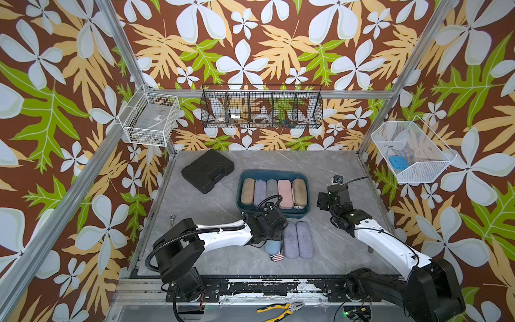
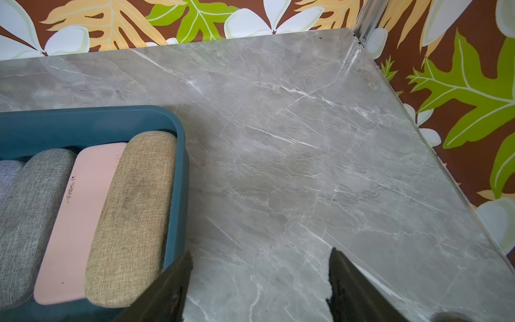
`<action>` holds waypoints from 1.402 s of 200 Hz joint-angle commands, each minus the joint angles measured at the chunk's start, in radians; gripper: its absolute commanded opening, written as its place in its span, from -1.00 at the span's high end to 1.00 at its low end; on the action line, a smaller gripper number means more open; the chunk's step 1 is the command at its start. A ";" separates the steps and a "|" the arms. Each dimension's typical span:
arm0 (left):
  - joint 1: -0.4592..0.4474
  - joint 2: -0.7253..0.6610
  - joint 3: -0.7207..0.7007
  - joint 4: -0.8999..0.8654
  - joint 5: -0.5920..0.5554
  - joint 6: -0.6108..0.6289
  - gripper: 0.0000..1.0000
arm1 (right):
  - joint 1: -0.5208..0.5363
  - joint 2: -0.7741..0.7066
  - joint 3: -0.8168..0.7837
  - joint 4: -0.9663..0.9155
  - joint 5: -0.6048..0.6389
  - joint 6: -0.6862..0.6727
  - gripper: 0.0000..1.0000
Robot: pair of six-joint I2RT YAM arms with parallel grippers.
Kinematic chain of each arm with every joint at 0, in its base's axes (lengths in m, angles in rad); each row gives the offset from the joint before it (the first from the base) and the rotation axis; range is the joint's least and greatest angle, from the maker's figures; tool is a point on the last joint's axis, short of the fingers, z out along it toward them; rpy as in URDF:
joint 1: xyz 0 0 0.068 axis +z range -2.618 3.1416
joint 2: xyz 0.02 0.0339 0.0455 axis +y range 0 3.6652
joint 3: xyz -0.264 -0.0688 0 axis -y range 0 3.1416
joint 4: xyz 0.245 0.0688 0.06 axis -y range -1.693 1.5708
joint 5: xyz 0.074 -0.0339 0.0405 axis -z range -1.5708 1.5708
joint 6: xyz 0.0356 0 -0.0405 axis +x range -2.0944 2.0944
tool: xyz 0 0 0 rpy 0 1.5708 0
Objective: Put the glasses cases into the storage boxes
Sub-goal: Pick up the glasses case, then place the glasses case in the storage box.
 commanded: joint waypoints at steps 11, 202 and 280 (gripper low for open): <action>-0.002 -0.035 -0.017 -0.008 -0.020 -0.013 -0.31 | 0.001 0.009 0.008 0.012 -0.002 0.015 -0.54; 0.106 -0.076 0.246 0.042 -0.126 0.147 -0.31 | 0.001 0.036 0.038 -0.003 0.008 0.003 -0.53; 0.192 0.188 0.498 0.029 -0.093 0.226 -0.32 | 0.001 0.027 0.046 -0.013 0.004 0.006 -0.52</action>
